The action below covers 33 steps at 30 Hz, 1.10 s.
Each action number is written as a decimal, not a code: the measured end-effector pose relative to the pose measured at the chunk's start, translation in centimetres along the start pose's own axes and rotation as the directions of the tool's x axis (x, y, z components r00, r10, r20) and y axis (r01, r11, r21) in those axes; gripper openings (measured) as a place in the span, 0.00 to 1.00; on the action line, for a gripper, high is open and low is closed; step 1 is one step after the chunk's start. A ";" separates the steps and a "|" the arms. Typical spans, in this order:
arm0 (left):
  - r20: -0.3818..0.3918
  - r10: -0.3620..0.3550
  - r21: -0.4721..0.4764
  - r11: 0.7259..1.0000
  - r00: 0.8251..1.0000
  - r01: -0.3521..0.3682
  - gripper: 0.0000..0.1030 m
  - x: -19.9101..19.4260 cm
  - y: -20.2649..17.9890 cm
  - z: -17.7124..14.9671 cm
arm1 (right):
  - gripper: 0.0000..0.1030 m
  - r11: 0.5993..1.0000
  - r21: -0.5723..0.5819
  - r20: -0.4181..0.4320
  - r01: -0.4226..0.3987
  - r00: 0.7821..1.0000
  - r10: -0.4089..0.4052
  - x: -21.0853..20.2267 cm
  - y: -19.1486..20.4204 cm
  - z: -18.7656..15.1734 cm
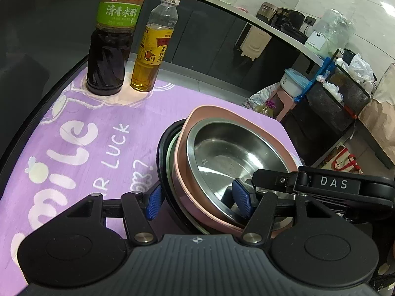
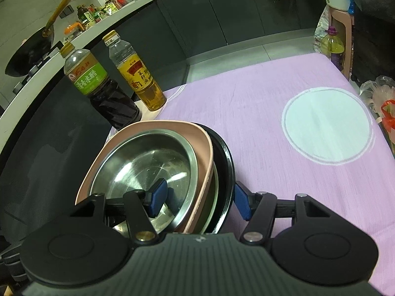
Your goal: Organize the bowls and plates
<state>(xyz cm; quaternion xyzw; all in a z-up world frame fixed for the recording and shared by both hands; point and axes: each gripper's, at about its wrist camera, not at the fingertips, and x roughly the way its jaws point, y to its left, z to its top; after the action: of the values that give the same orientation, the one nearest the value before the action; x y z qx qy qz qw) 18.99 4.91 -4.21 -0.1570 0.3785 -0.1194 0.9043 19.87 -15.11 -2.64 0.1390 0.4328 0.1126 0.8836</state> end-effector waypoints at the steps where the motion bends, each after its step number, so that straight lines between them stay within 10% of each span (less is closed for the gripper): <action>1: 0.001 0.002 0.000 1.000 1.000 -0.002 0.55 0.3 -0.1 0.2 | 0.58 1.000 0.001 -0.002 0.002 1.000 -0.002 0.2 0.0 0.3; 33: -0.050 0.022 -0.025 0.999 0.999 -0.023 0.55 6.6 1.1 1.8 | 0.58 0.999 0.030 -0.045 0.027 0.999 -0.026 5.7 -2.6 3.1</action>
<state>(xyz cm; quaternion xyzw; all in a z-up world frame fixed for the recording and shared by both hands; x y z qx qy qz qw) 24.89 4.11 -7.68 -0.1611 0.4042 -0.1084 0.8938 25.98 -16.14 -5.92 0.1441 0.4559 0.0975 0.8729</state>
